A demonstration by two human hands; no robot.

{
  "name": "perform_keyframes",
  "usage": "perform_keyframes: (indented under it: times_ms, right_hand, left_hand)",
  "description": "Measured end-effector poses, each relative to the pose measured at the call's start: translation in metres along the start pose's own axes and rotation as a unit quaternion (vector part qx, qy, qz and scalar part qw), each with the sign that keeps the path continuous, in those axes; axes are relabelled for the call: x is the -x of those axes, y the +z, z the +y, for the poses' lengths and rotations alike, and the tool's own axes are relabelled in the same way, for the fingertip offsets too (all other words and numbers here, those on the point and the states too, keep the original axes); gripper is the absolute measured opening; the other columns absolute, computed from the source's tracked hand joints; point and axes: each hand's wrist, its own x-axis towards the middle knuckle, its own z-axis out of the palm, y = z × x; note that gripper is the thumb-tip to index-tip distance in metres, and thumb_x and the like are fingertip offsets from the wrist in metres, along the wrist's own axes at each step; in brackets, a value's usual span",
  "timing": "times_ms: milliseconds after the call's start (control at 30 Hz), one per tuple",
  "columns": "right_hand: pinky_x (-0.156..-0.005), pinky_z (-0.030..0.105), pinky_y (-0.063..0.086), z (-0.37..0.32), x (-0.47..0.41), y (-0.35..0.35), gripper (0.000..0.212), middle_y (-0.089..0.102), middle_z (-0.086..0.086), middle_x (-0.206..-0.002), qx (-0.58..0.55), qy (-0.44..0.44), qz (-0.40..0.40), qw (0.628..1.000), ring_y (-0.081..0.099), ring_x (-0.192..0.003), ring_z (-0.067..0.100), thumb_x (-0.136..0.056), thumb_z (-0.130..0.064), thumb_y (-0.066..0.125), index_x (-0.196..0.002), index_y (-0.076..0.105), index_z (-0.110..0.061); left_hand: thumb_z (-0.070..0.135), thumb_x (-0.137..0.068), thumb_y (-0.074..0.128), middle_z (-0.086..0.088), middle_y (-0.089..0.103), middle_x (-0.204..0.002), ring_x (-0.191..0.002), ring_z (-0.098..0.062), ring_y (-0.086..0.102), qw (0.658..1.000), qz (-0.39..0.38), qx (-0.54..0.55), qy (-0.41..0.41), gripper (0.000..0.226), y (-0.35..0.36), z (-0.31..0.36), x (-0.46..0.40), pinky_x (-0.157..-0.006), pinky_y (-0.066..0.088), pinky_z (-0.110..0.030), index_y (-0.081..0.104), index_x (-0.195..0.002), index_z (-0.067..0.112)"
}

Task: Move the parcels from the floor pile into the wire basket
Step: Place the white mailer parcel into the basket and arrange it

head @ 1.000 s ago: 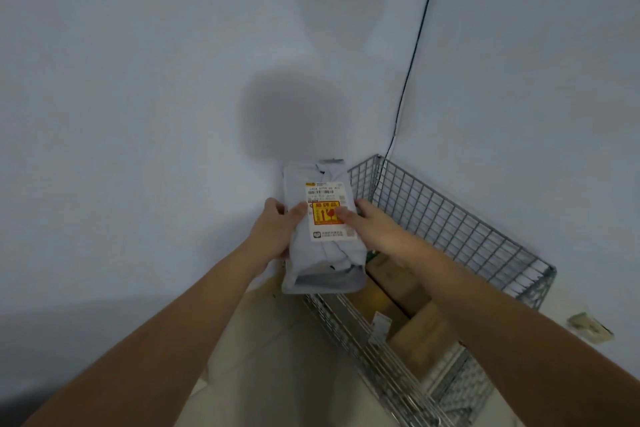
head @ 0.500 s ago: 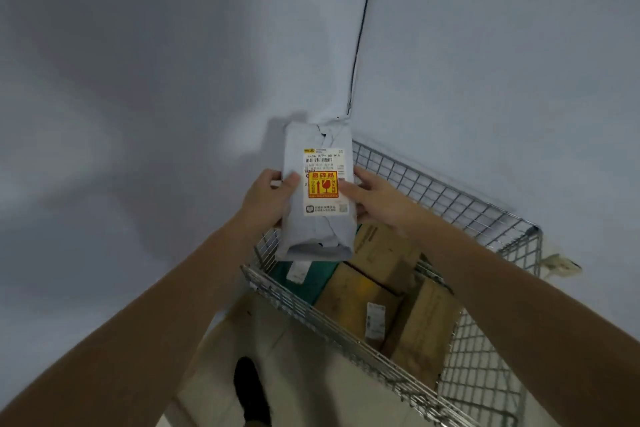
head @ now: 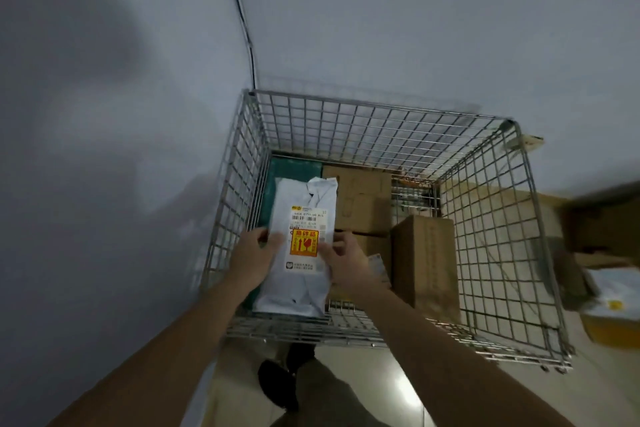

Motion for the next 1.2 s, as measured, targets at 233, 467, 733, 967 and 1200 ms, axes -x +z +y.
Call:
perform_keyframes:
  times_ms: [233,467,733,967,1200]
  right_hand:
    - [-0.067,0.027,0.060,0.072,-0.128,0.049,0.030,0.072,-0.003,-0.112,0.031,0.076,-0.004,0.997,0.071,-0.090,0.012,-0.102,-0.031,0.064,-0.130,0.056,-0.023]
    - [-0.069,0.033,0.062,0.148,-0.254,0.118,0.038,0.073,-0.003,-0.104,0.025,0.175,-0.005,0.984,0.071,-0.083,0.014,-0.096,-0.038,0.072,-0.130,0.064,-0.024]
    - [-0.093,0.041,0.059,0.197,-0.336,0.187,0.037,0.074,0.007,-0.123,0.026,0.198,0.027,0.979,0.071,-0.106,0.029,-0.096,-0.021,0.069,-0.133,0.070,-0.019]
    - [-0.077,0.032,0.053,0.191,-0.319,0.171,0.051,0.069,0.009,-0.129,0.077,0.170,-0.030,0.982,0.069,-0.107,0.028,-0.097,-0.025,0.069,-0.145,0.055,-0.014]
    - [-0.073,0.028,0.052,0.093,-0.208,0.013,0.044,0.064,0.004,-0.128,0.160,0.092,-0.009,0.983,0.064,-0.106,0.022,-0.099,-0.037,0.067,-0.138,0.059,-0.019]
  left_hand:
    - [0.030,-0.106,0.057,0.000,0.066,-0.085,-0.068,-0.014,0.063,0.996,-0.020,-0.062,-0.061,0.017,0.056,-0.100,-0.123,-0.051,0.040,-0.021,0.063,-0.100,0.015]
    - [0.031,-0.101,0.065,0.003,0.063,-0.090,-0.077,-0.018,0.064,0.989,0.026,-0.085,-0.119,0.021,0.102,-0.207,-0.217,-0.062,0.048,-0.031,0.055,-0.109,0.014]
    - [0.024,-0.100,0.067,-0.011,0.056,-0.131,-0.114,-0.031,0.061,0.968,0.044,-0.112,-0.221,0.050,0.154,-0.269,-0.274,-0.082,0.051,-0.038,0.047,-0.140,0.002]
    - [0.037,-0.096,0.065,-0.013,0.025,-0.165,-0.147,-0.038,0.037,0.963,0.015,-0.176,-0.205,0.079,0.149,-0.262,-0.268,-0.116,0.040,-0.054,0.031,-0.158,0.004]
    - [0.039,-0.101,0.058,-0.007,0.062,-0.137,-0.100,-0.025,0.069,0.939,-0.164,-0.298,-0.041,0.052,0.066,-0.116,-0.208,-0.086,0.054,-0.034,0.049,-0.147,0.016]
